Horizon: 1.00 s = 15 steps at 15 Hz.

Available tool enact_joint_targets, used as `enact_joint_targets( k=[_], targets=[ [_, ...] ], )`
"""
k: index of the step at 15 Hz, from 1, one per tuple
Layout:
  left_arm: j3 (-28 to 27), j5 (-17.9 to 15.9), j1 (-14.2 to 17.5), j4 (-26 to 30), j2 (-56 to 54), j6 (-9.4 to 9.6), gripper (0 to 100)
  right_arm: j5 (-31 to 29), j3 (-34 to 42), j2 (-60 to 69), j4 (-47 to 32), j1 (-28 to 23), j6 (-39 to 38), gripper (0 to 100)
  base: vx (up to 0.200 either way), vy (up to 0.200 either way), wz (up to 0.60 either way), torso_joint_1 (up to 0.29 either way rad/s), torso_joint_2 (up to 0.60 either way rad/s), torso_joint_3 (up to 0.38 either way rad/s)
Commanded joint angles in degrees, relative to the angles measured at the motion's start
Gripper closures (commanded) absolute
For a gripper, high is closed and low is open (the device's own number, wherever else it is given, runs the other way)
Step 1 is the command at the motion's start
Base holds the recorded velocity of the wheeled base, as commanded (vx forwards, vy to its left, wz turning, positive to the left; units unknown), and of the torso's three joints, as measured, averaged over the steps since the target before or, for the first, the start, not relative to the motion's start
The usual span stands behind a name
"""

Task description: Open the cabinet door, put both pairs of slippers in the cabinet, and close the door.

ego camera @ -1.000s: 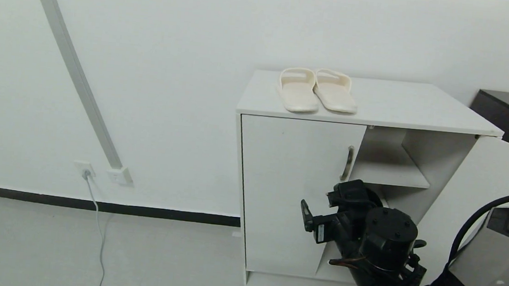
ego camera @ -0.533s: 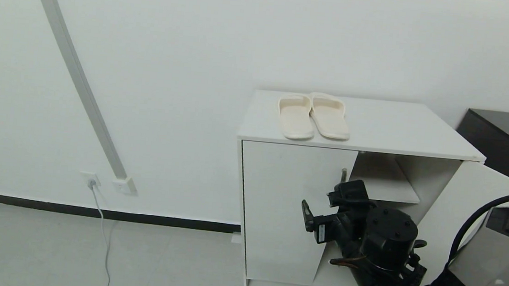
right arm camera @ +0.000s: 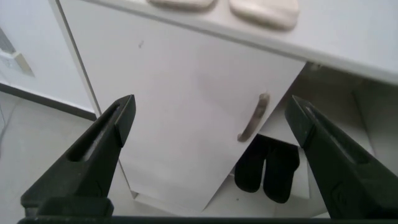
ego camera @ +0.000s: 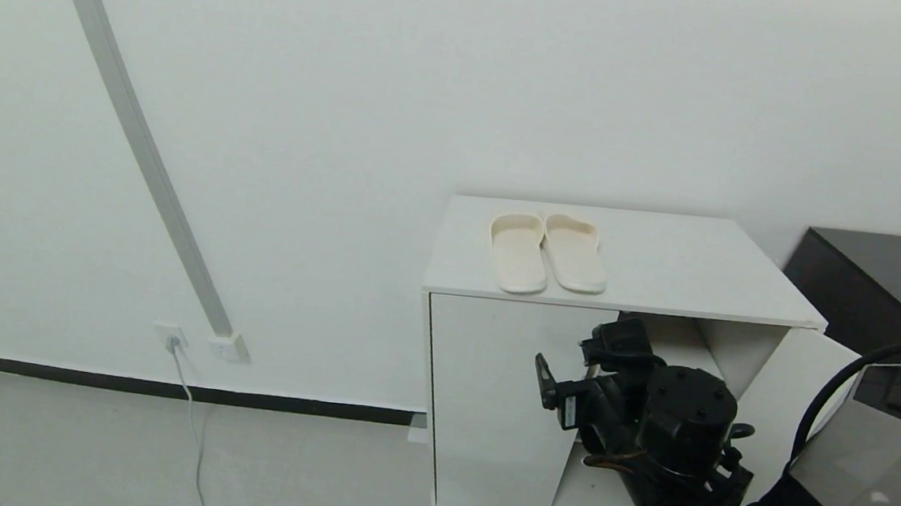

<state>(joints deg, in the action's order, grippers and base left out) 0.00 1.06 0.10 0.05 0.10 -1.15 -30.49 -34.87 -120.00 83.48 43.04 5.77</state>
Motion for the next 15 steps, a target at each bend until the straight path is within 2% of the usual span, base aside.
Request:
enact_joint_targets(
  k=[1, 7, 10, 13, 14, 15],
  targets=[
    [0.0, 0.0, 0.0, 0.0, 0.0, 0.00, 100, 0.0, 0.1, 0.2, 0.0, 0.0, 0.0, 0, 0.000, 0.000, 0.00, 0.256, -0.61, -0.339],
    [0.0, 0.0, 0.0, 0.0, 0.0, 0.09, 100, 0.0, 0.3, -0.5, 0.9, 0.0, 0.1, 0, 0.000, 0.000, 0.00, 0.185, -0.40, -0.220],
    [0.0, 0.0, 0.0, 0.0, 0.0, 0.00, 100, 1.7, 0.3, -2.3, 4.3, 0.0, 0.6, 0, 0.000, 0.000, 0.00, 0.012, -0.03, -0.017],
    [0.0, 0.0, 0.0, 0.0, 0.0, 0.27, 100, 2.5, -3.0, -2.3, 4.3, -0.8, 2.3, 0, 0.000, 0.000, 0.00, 0.000, 0.00, 0.000],
    [0.0, -0.1, 0.0, 0.0, 0.0, 0.35, 100, 3.5, -6.0, -1.5, 1.3, -0.9, 2.4, 0, 0.000, 0.000, 0.00, 0.000, 0.00, 0.000],
    [0.0, -0.1, 0.0, 0.0, 0.0, 0.35, 100, 3.5, -9.0, -0.1, -5.0, -1.4, 1.7, 0, 0.000, 0.000, 0.00, 0.000, 0.00, 0.000]
  ],
)
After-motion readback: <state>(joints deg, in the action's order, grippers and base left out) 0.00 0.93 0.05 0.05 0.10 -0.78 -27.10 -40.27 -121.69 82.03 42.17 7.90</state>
